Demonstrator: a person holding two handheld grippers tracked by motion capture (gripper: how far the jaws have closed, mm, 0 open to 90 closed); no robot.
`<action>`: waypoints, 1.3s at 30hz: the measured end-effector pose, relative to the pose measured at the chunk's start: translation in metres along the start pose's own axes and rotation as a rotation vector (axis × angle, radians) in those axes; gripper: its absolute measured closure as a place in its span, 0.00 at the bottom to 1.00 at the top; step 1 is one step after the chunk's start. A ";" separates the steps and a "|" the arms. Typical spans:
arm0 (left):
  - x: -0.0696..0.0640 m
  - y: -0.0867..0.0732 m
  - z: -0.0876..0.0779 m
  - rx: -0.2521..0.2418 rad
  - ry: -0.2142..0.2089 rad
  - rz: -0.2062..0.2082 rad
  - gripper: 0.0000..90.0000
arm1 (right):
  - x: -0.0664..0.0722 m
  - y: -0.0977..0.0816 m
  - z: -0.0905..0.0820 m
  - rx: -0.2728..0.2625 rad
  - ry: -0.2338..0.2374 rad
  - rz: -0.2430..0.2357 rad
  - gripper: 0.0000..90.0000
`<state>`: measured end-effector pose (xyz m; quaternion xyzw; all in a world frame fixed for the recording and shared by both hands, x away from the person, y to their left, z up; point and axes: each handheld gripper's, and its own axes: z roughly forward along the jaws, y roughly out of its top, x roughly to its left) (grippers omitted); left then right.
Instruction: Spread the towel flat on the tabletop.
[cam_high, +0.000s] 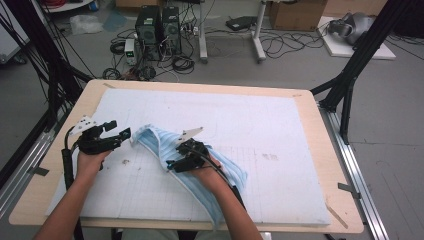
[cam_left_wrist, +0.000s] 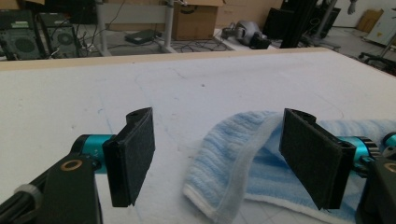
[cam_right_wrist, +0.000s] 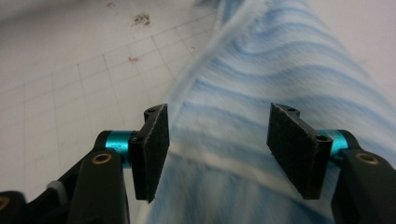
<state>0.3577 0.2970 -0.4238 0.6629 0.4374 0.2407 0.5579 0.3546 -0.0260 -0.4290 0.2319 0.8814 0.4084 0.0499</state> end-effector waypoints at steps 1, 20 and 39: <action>0.001 0.000 -0.001 -0.006 0.007 -0.006 0.31 | 0.001 0.002 0.006 0.015 0.003 -0.004 0.41; 0.004 -0.001 -0.002 0.000 0.007 -0.022 0.35 | -0.039 0.011 -0.022 -0.066 -0.124 0.053 0.95; -0.003 -0.004 0.005 0.029 -0.021 -0.011 0.35 | -0.100 0.005 -0.065 -0.109 -0.336 0.275 0.69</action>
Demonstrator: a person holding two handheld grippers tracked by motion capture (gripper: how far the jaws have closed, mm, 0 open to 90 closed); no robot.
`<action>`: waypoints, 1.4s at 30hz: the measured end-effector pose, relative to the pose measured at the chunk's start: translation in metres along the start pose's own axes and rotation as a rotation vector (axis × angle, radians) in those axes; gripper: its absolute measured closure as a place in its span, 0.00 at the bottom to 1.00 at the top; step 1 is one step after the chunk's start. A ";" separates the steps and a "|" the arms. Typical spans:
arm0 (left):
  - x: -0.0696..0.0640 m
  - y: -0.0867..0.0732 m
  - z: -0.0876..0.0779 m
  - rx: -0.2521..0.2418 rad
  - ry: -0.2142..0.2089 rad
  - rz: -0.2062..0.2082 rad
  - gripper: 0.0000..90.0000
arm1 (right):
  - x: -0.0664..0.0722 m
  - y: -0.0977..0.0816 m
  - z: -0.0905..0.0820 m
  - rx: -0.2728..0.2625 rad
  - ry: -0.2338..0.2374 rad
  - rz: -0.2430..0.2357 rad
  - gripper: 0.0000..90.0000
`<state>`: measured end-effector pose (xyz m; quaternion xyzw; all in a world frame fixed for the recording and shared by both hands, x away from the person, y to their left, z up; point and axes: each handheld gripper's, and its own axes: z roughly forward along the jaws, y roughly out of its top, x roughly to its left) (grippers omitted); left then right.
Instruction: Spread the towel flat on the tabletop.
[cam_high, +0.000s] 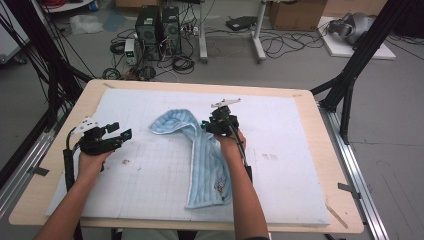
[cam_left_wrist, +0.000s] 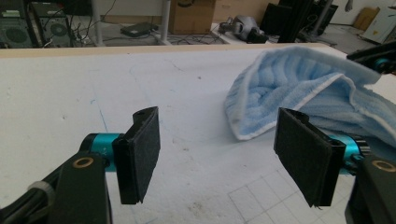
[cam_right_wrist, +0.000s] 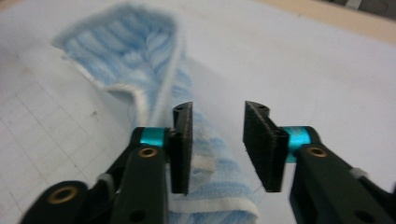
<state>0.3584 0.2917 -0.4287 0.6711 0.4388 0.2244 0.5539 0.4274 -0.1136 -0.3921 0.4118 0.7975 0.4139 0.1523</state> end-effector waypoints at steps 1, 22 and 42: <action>0.000 0.000 0.000 0.006 -0.002 0.004 0.35 | 0.000 0.001 -0.004 -0.016 0.009 -0.007 0.68; -0.010 -0.003 0.006 0.028 -0.038 0.023 0.36 | -0.021 0.000 0.000 0.078 -0.294 -0.160 0.95; -0.062 -0.014 0.035 0.150 -0.215 0.090 0.38 | -0.048 -0.026 -0.054 0.005 -0.387 -0.176 0.69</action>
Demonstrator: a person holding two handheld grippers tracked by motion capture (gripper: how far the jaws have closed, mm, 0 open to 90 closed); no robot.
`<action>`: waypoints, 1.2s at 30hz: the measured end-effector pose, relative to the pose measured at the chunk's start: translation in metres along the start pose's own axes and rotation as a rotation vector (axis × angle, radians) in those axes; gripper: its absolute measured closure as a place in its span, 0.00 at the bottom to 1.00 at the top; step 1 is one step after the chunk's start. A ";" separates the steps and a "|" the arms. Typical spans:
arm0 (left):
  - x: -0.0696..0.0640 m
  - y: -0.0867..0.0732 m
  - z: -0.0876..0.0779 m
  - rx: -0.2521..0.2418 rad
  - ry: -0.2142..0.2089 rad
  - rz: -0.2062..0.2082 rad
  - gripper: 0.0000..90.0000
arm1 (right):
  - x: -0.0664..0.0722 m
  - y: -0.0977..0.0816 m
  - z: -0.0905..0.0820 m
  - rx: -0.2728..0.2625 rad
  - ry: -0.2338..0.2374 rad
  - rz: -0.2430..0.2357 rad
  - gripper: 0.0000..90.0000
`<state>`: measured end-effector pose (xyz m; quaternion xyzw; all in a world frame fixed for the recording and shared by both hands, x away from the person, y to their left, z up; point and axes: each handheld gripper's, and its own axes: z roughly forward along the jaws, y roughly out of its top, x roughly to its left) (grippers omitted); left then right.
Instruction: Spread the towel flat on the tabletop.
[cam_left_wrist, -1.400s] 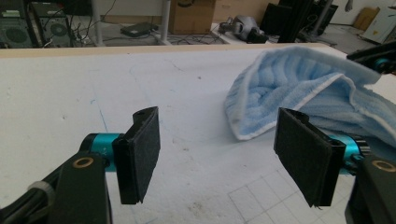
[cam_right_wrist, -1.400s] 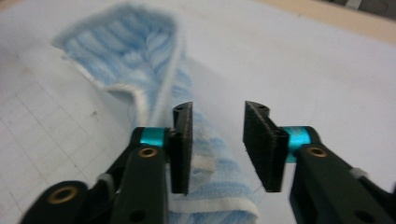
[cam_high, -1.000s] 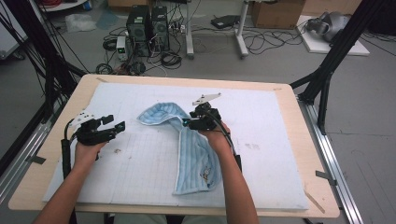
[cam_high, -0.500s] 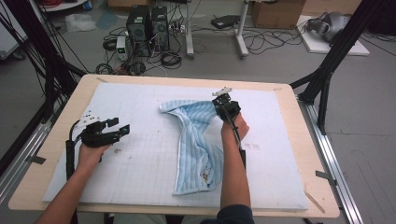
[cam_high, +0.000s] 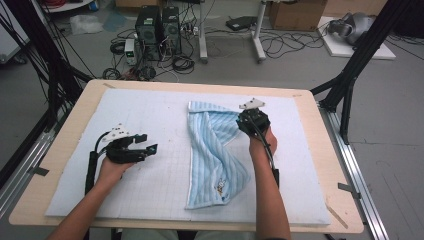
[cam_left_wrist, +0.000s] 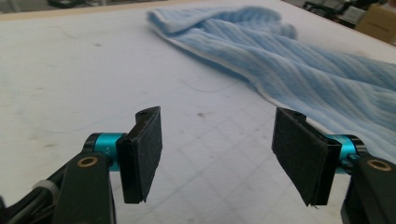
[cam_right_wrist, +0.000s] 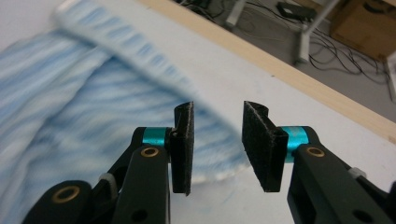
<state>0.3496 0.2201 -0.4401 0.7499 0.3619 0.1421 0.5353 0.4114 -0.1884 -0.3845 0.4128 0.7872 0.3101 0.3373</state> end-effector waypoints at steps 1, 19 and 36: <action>-0.005 0.001 0.004 0.008 -0.015 0.006 0.38 | 0.001 -0.005 -0.005 -0.011 0.022 0.003 0.68; -0.075 0.008 0.076 0.150 -0.131 0.067 0.37 | 0.008 -0.092 -0.066 -0.074 0.196 0.162 0.40; -0.109 0.013 0.098 0.275 -0.077 0.266 0.91 | 0.004 -0.097 -0.063 -0.082 0.247 0.228 0.40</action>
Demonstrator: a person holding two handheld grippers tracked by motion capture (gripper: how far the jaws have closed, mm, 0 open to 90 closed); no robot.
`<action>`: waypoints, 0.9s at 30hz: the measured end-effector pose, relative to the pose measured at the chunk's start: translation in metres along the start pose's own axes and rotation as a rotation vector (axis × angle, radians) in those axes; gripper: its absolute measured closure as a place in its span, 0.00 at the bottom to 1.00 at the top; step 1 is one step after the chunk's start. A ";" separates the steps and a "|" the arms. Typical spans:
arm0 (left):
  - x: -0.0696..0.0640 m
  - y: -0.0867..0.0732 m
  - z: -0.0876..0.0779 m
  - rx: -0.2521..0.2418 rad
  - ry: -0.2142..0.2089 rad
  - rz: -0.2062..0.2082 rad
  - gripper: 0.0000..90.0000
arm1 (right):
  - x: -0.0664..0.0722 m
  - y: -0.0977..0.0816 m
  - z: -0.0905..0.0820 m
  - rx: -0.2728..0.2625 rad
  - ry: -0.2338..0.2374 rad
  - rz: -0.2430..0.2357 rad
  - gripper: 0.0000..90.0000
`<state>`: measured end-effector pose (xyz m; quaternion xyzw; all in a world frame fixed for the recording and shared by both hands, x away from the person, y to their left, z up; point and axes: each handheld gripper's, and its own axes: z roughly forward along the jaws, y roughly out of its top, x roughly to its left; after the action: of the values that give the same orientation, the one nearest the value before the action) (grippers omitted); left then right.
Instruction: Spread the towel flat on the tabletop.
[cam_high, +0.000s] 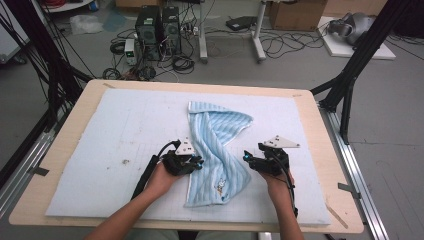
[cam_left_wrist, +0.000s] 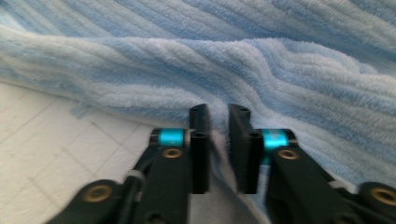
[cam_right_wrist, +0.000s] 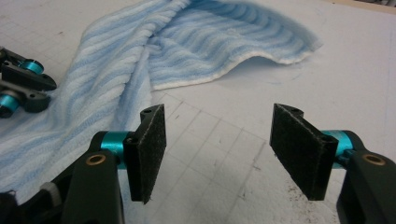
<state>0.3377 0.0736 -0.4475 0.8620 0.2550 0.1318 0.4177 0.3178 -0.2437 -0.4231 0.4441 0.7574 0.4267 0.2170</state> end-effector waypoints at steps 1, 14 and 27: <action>0.004 -0.001 -0.003 0.000 0.024 -0.014 0.94 | 0.000 0.000 0.000 0.001 0.003 0.004 0.40; 0.074 -0.041 -0.067 -0.085 0.158 -0.213 0.96 | 0.005 -0.002 0.011 0.029 -0.004 0.010 0.42; 0.100 -0.078 -0.101 -0.140 0.219 -0.306 0.95 | 0.028 0.013 0.045 0.045 0.062 0.023 0.51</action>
<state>0.3514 0.2351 -0.4454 0.7627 0.4170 0.1772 0.4615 0.3420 -0.1964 -0.4357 0.4444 0.7679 0.4255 0.1784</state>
